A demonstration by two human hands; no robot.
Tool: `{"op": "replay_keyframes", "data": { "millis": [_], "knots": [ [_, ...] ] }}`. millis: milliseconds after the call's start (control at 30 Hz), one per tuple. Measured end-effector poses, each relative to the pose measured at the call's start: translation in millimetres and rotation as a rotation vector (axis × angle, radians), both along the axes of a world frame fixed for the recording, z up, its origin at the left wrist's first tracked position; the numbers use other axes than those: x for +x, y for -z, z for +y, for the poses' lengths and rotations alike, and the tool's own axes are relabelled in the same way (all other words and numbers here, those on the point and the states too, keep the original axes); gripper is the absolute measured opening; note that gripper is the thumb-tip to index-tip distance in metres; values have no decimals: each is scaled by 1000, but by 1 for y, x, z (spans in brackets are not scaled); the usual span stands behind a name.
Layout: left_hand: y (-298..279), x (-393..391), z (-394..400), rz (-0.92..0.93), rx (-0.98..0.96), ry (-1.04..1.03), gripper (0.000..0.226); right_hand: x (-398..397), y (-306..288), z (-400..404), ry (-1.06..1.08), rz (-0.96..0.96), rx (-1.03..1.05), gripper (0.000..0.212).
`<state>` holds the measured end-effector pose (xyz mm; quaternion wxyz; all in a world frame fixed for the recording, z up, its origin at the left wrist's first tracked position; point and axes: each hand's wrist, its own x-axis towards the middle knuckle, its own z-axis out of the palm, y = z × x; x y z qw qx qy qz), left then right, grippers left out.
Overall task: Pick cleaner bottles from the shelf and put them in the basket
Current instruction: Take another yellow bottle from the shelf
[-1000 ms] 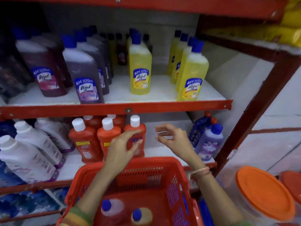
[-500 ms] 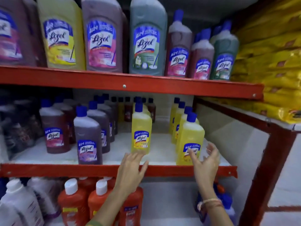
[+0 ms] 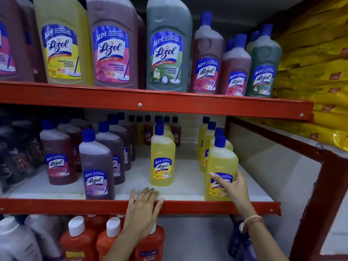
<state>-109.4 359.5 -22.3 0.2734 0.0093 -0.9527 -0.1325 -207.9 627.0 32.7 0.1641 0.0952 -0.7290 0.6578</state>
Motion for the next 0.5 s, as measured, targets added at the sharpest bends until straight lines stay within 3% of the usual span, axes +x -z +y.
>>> {"op": "replay_keyframes", "data": {
  "millis": [167, 300, 500],
  "knots": [
    [2, 5, 1, -2, -20, 9, 49, 33, -28, -28, 222, 170, -4, 59],
    [0, 4, 0, -66, -31, -1, 51, 78, -54, -51, 532, 335, 68, 69],
    [3, 3, -2, -76, -54, -5, 51, 145, -69, -74, 784, 571, 204, 70]
  ]
}}
